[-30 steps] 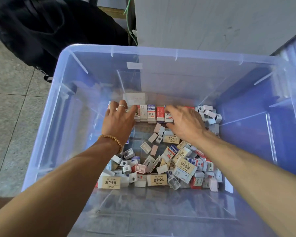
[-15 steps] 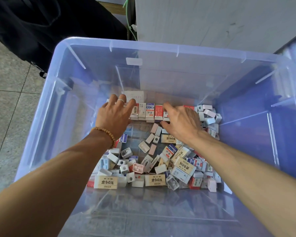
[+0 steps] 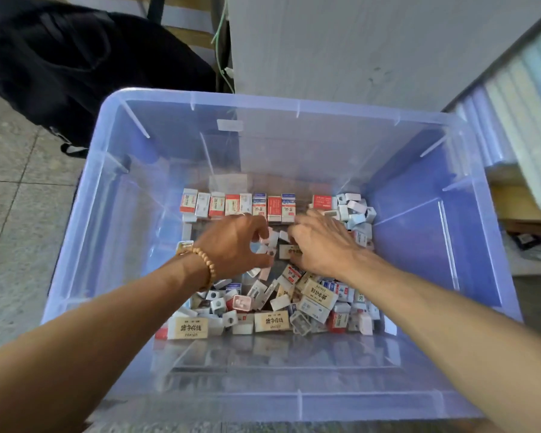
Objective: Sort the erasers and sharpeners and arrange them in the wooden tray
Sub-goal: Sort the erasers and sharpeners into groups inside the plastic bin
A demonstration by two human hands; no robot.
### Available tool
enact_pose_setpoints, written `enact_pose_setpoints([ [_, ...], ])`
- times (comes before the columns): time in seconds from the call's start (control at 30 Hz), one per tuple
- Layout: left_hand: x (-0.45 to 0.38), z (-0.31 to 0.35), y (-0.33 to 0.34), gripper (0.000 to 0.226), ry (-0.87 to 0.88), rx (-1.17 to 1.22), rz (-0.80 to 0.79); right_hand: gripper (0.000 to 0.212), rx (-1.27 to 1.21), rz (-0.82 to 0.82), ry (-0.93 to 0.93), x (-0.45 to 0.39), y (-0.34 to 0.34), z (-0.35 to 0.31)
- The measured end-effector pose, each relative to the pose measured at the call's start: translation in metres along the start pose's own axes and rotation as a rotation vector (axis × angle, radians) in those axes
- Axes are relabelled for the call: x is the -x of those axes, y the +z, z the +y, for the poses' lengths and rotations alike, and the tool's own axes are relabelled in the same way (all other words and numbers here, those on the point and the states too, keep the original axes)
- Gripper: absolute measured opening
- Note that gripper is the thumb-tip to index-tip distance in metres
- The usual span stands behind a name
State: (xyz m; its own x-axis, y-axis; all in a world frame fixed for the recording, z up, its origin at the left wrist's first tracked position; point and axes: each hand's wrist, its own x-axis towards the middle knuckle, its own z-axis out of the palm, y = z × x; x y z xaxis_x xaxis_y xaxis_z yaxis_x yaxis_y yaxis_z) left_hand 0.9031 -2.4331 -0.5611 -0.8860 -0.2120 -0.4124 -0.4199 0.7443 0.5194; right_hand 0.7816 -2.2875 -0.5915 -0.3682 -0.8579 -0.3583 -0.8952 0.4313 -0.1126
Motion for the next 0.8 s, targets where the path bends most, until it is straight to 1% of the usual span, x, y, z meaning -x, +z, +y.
enact_pose_setpoints([
  [0.07,0.01,-0.003,0.001,0.038,0.026,-0.05,-0.144,0.022,0.082,-0.045,0.03,0.002,0.001,0.003],
  [0.13,0.018,-0.004,0.005,0.037,0.022,-0.062,-0.288,0.023,0.115,-0.088,0.027,0.005,0.002,0.006],
  [0.2,0.022,-0.001,0.012,0.041,0.034,-0.077,-0.389,0.021,0.097,-0.097,-0.012,0.006,0.002,0.004],
  [0.27,0.024,0.003,0.02,0.051,0.059,-0.103,-0.437,0.014,0.071,-0.078,-0.043,0.006,0.001,0.001],
  [0.33,0.024,0.007,0.026,0.06,0.075,-0.133,-0.464,0.01,0.021,-0.094,-0.047,0.006,-0.001,0.001],
  [0.43,0.027,0.009,0.035,0.063,0.1,-0.172,-0.46,0.013,-0.155,-0.152,-0.02,0.006,-0.011,0.004],
  [0.5,0.027,0.009,0.041,0.06,0.094,-0.166,-0.445,0.016,-0.323,-0.09,0.027,0.008,-0.026,0.005],
  [0.53,0.027,0.009,0.043,0.058,0.079,-0.159,-0.433,0.014,-0.408,-0.063,0.051,0.011,-0.034,0.006],
  [0.57,0.027,0.008,0.045,0.056,0.062,-0.159,-0.421,0.01,-0.497,-0.07,0.072,0.016,-0.043,0.008],
  [0.63,0.025,0.009,0.045,0.052,0.045,-0.153,-0.414,0.004,-0.62,-0.198,0.078,0.031,-0.058,0.008],
  [0.67,0.024,0.009,0.044,0.05,0.043,-0.136,-0.417,0.006,-0.6,-0.277,0.061,0.039,-0.06,0.008],
  [0.73,0.024,0.01,0.042,0.046,0.031,-0.087,-0.431,0.01,-0.451,-0.418,0.035,0.053,-0.055,0.007],
  [0.8,0.025,0.012,0.04,0.043,0.012,-0.039,-0.439,0.011,-0.346,-0.485,0.032,0.061,-0.043,0.003],
])
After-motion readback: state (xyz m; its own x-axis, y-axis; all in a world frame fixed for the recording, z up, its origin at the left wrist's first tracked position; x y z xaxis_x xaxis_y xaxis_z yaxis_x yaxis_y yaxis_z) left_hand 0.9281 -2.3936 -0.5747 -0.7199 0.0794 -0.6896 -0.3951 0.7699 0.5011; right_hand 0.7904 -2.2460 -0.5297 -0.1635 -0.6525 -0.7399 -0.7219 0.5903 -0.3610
